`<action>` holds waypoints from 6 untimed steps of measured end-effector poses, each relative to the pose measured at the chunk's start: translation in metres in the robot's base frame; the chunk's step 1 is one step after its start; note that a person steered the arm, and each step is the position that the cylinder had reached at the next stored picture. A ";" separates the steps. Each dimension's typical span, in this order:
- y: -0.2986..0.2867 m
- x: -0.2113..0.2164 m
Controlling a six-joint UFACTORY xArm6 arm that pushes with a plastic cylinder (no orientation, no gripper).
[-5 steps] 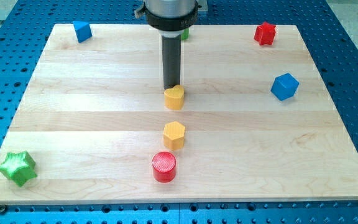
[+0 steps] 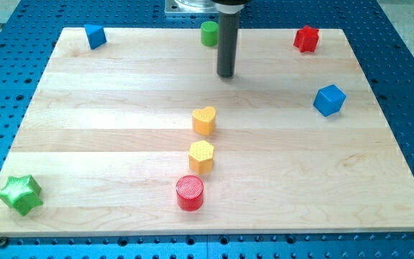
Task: Keep the red star vertically above the yellow heart
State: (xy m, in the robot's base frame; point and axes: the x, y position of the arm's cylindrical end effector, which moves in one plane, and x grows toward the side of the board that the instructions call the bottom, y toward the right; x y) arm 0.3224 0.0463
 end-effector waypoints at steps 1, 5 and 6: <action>-0.001 0.000; 0.228 -0.065; 0.227 -0.101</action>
State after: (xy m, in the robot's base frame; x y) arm 0.2213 0.2733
